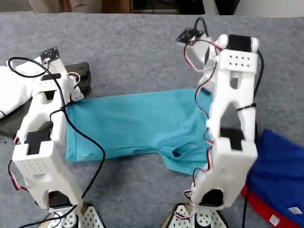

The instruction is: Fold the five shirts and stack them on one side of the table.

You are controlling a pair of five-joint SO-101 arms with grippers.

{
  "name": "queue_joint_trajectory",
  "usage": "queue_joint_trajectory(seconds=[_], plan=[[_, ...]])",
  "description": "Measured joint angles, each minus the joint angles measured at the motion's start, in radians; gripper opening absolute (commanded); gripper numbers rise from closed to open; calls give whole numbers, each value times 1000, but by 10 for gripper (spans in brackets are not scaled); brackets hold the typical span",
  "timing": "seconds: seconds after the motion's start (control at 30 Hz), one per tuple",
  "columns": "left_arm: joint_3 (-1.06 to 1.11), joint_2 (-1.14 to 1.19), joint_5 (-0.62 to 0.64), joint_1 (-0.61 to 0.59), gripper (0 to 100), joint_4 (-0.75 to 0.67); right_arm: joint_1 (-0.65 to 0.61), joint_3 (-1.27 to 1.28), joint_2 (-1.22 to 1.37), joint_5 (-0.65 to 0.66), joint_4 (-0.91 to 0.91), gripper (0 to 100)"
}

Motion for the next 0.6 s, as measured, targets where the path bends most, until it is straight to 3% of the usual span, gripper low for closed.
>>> queue_joint_trajectory(seconds=[0.1,0.23,0.33,0.6], plan=[[0,0,0,-2,18,0,-14,267,-193,57,-17,5],[0,0,0,-2,18,0,-25,643,-454,86,-169,5],[0,0,0,-2,18,0,-55,847,-503,89,-267,5],[0,0,0,-3,18,0,-143,942,-448,40,-388,5]])
